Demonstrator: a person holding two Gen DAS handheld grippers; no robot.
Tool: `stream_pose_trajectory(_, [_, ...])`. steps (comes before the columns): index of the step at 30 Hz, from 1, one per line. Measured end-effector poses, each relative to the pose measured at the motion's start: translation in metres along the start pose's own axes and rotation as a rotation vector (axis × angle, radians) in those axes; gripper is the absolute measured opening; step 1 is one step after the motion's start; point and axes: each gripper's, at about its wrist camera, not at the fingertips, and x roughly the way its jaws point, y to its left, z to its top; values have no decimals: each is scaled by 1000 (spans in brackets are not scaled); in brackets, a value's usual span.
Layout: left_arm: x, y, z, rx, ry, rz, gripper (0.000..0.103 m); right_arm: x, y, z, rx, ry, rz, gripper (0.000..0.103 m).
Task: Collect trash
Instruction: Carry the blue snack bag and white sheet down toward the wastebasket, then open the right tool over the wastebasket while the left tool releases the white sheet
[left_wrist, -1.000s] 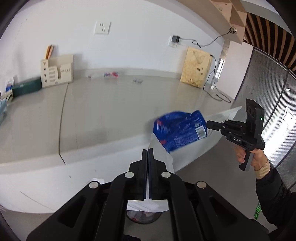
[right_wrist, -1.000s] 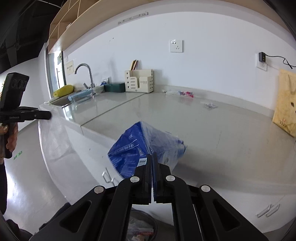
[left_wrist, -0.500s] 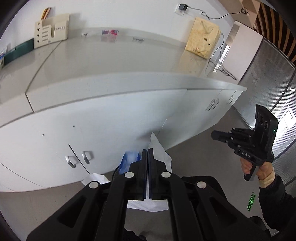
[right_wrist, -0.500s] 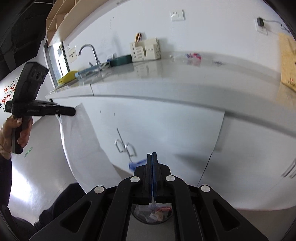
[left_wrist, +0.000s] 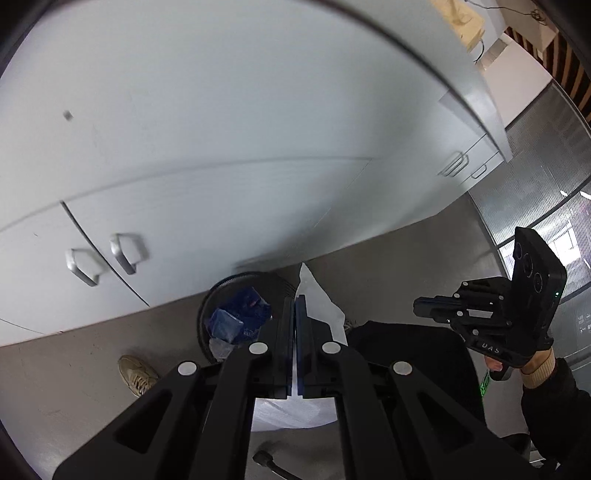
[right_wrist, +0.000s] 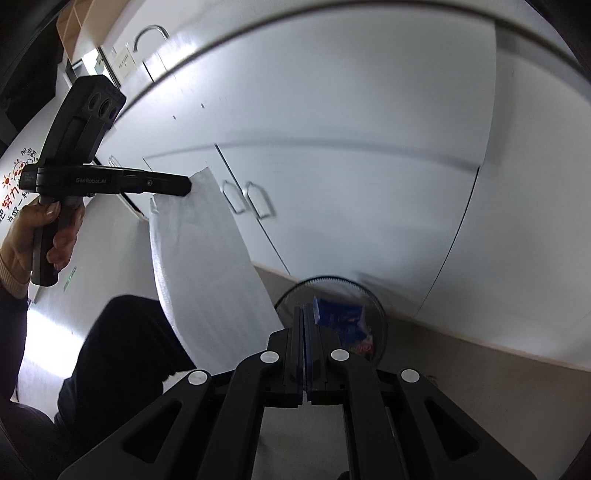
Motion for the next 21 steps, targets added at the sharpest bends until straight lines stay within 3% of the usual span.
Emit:
stream_pose_trajectory(4, [33, 7, -2, -4, 29, 6, 2, 19, -8, -3, 20, 25, 19, 6])
stream_pose_trajectory(9, [61, 10, -4, 17, -1, 35, 2, 44, -12, 3, 20, 67, 28, 6])
stream_pose_trajectory(12, [85, 13, -8, 22, 35, 52, 2, 54, -13, 8, 16, 83, 31, 12])
stream_pose_trajectory(15, [112, 16, -8, 11, 73, 43, 2, 59, -16, 13, 1, 90, 11, 26])
stream_pose_trajectory(16, [121, 17, -9, 12, 93, 45, 4, 59, -17, 13, 2, 91, 7, 39])
stream_pose_trajectory(17, [128, 18, -9, 18, 108, 57, 5, 59, -19, 13, 0, 91, -5, 44])
stream_pose_trajectory(18, [134, 18, -9, 26, 124, 81, 22, 59, -20, 13, -3, 94, -17, 45])
stream_pose_trajectory(19, [136, 17, -9, 31, 131, 97, 67, 59, -23, 12, -7, 101, -27, 51])
stream_pose_trajectory(20, [139, 18, -9, 34, 137, 119, 91, 59, -24, 13, -9, 104, -43, 68])
stream_pose_trajectory(21, [137, 18, -9, 33, 117, 126, 95, 59, -27, 13, -6, 100, -88, 80])
